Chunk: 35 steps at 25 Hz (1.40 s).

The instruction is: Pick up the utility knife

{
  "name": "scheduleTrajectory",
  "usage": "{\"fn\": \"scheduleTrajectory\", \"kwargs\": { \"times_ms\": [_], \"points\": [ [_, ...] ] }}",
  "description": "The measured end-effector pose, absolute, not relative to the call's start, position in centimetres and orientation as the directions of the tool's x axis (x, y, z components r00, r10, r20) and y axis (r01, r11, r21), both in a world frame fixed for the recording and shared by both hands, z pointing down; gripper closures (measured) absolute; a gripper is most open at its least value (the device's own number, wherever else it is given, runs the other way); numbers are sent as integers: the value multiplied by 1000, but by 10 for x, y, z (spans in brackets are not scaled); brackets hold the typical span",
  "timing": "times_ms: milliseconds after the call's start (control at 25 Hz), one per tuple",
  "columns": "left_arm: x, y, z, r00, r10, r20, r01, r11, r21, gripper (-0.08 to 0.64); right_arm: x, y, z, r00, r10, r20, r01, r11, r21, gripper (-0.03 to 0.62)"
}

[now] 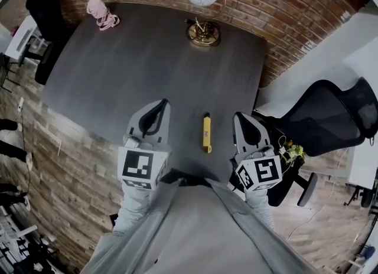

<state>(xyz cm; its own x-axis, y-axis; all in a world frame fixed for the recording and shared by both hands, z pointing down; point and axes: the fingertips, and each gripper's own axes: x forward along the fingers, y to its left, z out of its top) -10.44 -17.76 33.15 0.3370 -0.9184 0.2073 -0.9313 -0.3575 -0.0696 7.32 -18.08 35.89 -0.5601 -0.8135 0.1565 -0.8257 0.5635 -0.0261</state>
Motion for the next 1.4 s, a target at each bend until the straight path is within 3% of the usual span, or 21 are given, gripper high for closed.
{"fn": "scheduleTrajectory", "kwargs": {
  "times_ms": [1080, 1400],
  "points": [
    [-104, -200, 382, 432, -854, 291, -890, -455, -14, 541, 54, -176, 462, -523, -753, 399, -846, 517, -131, 572],
    [-101, -195, 400, 440, -840, 317, -887, -462, 10, 541, 48, -167, 507, -525, -696, 491, -841, 513, -171, 451]
  ]
}}
